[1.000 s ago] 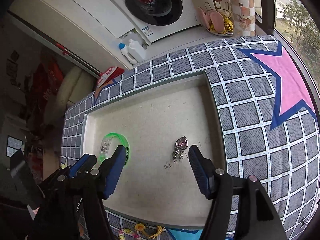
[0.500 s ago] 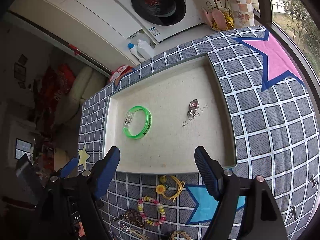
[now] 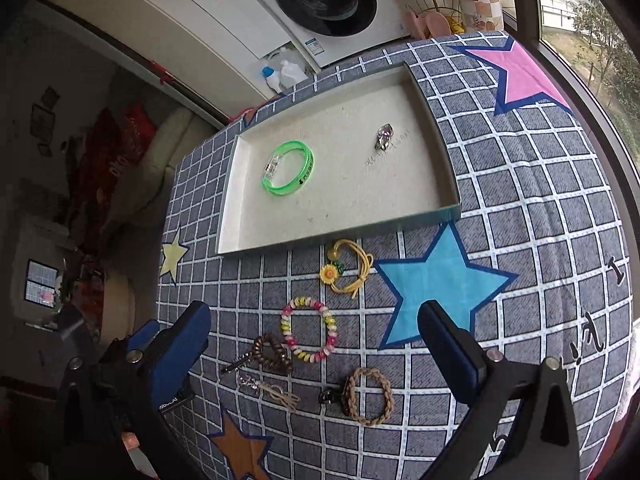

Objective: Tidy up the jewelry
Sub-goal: 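Withdraw both open tools from the tray back over the table, then grasp the silver hair clip with the left tool while the right grasps the braided bracelet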

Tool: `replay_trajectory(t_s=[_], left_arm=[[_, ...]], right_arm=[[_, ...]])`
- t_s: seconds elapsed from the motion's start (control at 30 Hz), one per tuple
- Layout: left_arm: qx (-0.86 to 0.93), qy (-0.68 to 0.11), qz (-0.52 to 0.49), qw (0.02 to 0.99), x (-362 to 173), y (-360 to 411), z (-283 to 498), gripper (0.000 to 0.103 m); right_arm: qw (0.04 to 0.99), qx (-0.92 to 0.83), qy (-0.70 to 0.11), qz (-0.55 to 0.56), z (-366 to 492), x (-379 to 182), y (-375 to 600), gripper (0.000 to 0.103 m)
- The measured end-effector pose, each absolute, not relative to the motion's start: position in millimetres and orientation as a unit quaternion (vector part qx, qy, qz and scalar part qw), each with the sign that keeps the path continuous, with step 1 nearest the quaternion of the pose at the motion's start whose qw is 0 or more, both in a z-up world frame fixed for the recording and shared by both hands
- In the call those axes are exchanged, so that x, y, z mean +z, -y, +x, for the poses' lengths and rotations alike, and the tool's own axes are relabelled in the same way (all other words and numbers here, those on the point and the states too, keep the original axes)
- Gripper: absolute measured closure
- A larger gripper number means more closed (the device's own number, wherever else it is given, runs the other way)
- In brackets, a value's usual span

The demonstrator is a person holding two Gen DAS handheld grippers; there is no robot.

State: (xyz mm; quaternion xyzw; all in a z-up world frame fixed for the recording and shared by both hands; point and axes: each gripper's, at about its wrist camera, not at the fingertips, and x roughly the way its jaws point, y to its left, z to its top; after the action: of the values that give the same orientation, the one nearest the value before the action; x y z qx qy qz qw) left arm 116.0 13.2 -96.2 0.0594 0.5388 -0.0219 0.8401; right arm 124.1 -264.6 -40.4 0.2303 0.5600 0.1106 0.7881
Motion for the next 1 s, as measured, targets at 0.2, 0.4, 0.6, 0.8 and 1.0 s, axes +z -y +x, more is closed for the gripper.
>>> replay_trajectory(t_s=[0.2,0.4,0.6,0.8,1.0], left_arm=[[-0.017,-0.558,0.079,0.826,-118.9,-30.6,96.3,0.000],[-0.037,-0.565,0.111,0.817,-135.1,-33.9,86.6,0.000],[-0.064,-0.562,0.139,0.813,-145.7,-27.0,85.0,0.000],[-0.078,-0.563,0.144,0.810,-152.6,-20.7,94.0,0.000],[-0.088,-0.562,0.147,0.810,-158.3,-15.7,103.6,0.000]], right_arm=[[0.770,0.077,-0.596,0.215,91.6,-61.8,259.1,0.000],[0.753,0.034,-0.630,0.190,65.1,-86.5,258.8,0.000],[0.739,-0.004,-0.650,0.178,51.4,-105.6,266.3,0.000],[0.734,-0.018,-0.661,0.152,49.5,-118.5,265.2,0.002],[0.736,-0.023,-0.667,0.113,55.3,-132.6,254.4,0.016]])
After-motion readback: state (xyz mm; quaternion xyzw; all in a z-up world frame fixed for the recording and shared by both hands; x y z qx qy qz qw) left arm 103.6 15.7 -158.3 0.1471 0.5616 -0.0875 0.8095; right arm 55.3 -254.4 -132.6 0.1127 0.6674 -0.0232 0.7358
